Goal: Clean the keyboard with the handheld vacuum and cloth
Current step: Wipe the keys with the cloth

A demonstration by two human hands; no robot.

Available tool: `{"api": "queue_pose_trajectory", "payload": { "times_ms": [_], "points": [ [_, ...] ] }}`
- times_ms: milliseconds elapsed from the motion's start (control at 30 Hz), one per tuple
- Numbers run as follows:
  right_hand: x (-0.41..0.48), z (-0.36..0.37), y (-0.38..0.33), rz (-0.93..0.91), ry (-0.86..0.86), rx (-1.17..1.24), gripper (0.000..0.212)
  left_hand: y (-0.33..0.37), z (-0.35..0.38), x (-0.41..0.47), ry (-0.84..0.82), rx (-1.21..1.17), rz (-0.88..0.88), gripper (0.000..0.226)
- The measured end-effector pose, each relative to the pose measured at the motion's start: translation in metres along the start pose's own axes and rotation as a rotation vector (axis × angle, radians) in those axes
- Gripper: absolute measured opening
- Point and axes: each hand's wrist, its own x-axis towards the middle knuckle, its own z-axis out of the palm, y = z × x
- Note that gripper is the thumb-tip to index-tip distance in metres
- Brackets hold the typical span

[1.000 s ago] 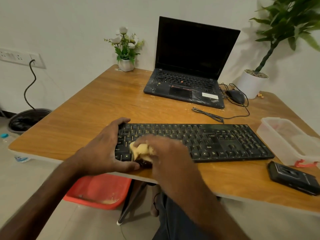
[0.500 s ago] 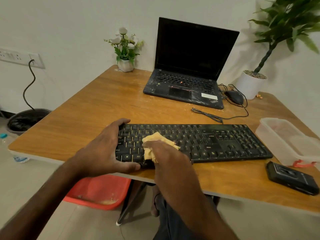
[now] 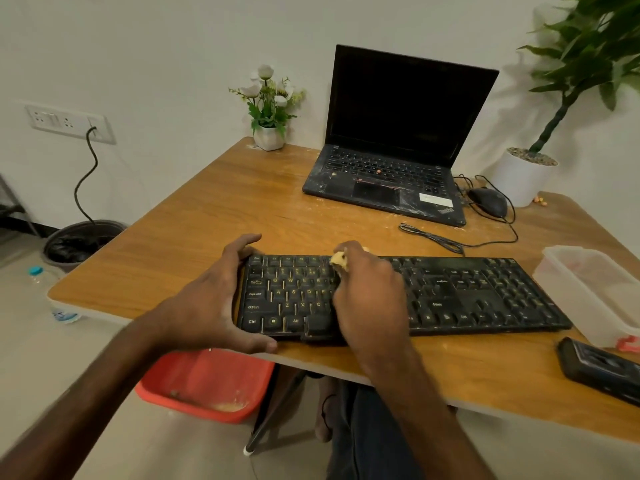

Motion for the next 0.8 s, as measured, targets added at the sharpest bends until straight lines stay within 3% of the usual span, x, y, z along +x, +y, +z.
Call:
{"api": "queue_pose_trajectory", "payload": {
  "times_ms": [100,200,267,333,500,600,800],
  "points": [
    [-0.011,0.014,-0.042,-0.144,-0.024,0.037,0.039,0.001,0.001,0.0,0.007,0.012,0.015,0.145],
    [-0.021,0.022,-0.066,-0.244,-0.173,0.11,0.04,0.001,0.001,-0.001,0.008,0.002,0.028,0.147],
    [-0.018,0.014,-0.058,-0.191,-0.215,0.313,0.036,0.002,-0.001,-0.002,0.004,-0.007,0.024,0.147],
    [-0.006,-0.002,-0.032,-0.102,-0.121,0.418,0.031,0.002,-0.002,-0.002,-0.005,-0.004,0.013,0.146],
    [0.034,-0.041,0.039,0.15,0.267,0.126,0.027,0.0,0.0,0.0,-0.009,0.005,-0.011,0.147],
    [0.034,-0.02,0.037,0.192,0.159,-0.044,0.026,0.001,0.002,0.002,-0.009,-0.013,-0.008,0.148],
    [0.018,0.034,-0.053,-0.024,0.005,0.095,0.033,0.0,0.003,0.001,0.009,-0.09,0.015,0.155]
  ]
}}
